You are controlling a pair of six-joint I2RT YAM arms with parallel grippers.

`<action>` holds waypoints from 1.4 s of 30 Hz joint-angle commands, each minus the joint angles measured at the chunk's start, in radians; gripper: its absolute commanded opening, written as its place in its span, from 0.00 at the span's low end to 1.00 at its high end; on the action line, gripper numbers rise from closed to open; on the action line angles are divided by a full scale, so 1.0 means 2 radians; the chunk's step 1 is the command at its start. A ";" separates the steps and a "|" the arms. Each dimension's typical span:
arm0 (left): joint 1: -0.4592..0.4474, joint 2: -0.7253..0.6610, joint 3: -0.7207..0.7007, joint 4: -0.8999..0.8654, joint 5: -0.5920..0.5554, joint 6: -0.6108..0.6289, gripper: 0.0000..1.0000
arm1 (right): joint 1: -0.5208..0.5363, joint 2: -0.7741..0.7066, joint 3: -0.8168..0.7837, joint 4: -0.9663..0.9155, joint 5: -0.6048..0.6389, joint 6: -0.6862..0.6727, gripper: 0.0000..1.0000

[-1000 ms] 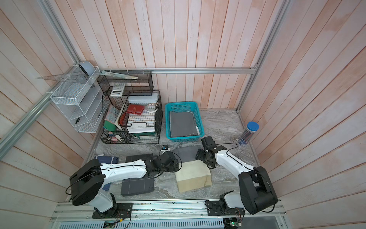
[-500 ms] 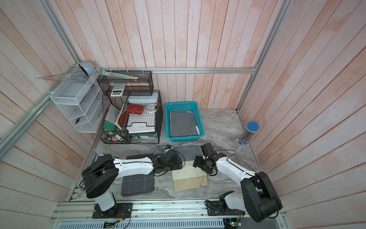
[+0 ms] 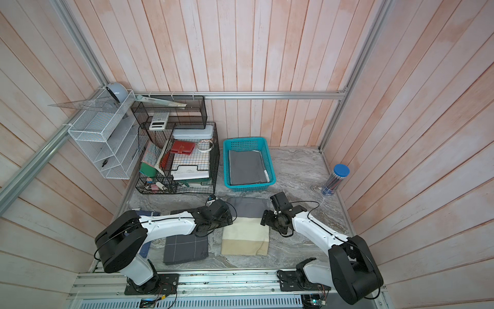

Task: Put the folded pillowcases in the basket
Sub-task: Pick up the pillowcase at the center of the board.

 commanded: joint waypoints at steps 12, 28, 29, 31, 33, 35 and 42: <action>-0.025 0.046 0.012 0.005 0.023 -0.024 0.59 | 0.048 0.055 -0.030 0.076 -0.040 0.024 0.53; -0.084 -0.019 0.065 -0.071 -0.046 -0.021 0.00 | 0.077 -0.079 0.003 -0.049 0.039 0.033 0.01; -0.090 -0.027 0.072 -0.082 -0.056 -0.020 0.00 | 0.080 -0.093 0.009 -0.064 0.046 0.033 0.01; -0.099 -0.043 0.084 -0.101 -0.073 -0.018 0.00 | 0.083 -0.115 0.023 -0.091 0.057 0.033 0.00; -0.109 -0.057 0.097 -0.119 -0.087 -0.017 0.00 | 0.084 -0.140 0.039 -0.118 0.069 0.033 0.00; -0.119 -0.072 0.109 -0.135 -0.105 -0.017 0.00 | 0.085 -0.159 0.056 -0.142 0.080 0.031 0.00; -0.126 -0.123 0.155 -0.168 -0.167 -0.004 0.00 | 0.085 -0.182 0.128 -0.165 0.118 0.004 0.00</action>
